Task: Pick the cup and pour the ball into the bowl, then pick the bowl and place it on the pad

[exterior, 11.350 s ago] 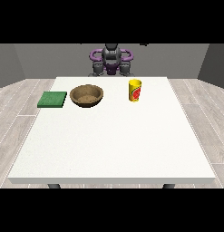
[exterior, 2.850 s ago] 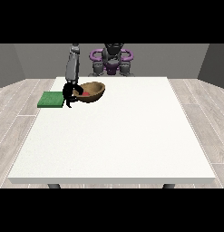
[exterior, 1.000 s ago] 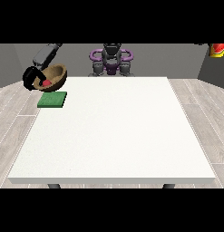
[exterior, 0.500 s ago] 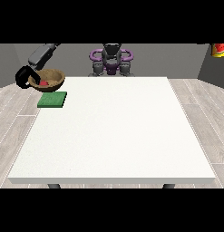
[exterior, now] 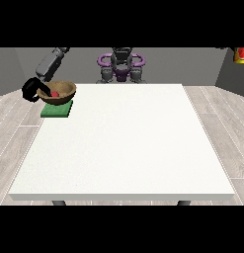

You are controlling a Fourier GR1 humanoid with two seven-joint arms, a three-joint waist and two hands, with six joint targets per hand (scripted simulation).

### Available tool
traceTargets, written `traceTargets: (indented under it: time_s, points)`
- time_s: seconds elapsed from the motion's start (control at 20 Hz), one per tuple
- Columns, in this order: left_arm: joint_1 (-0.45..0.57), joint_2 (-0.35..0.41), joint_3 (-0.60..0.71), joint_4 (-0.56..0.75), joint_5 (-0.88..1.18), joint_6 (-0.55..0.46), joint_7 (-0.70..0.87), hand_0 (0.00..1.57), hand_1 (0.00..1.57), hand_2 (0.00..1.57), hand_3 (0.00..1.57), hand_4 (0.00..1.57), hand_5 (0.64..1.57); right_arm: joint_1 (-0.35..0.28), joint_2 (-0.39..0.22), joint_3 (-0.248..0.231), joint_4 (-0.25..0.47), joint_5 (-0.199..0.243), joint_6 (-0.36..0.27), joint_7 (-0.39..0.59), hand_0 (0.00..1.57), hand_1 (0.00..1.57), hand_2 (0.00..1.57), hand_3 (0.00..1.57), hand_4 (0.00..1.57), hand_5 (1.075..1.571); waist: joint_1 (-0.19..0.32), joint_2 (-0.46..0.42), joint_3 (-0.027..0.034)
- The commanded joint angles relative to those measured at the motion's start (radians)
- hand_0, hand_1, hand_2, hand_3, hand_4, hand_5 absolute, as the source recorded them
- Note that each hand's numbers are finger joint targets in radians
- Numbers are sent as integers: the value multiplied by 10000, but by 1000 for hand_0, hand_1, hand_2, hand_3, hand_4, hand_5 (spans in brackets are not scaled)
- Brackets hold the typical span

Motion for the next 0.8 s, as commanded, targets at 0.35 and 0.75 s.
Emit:
traceTargets:
  time_s: [0.35, 0.75]
  points:
    - [-158, 265, -129, 182, 28, 58, -159, 0, 0, 0, 0, 1205, 1568, -504, -84, 987, 183, 820, 421, 68, 0, 0, 0, 0, 0, 1435, 105, 100, 3]
    - [522, -1010, -1064, -312, -430, 792, 408, 0, 0, 0, 0, 1190, 1569, -821, -744, 1518, 90, 1279, 821, 1571, 0, 0, 0, 0, 200, 1375, -272, -1868, -12]
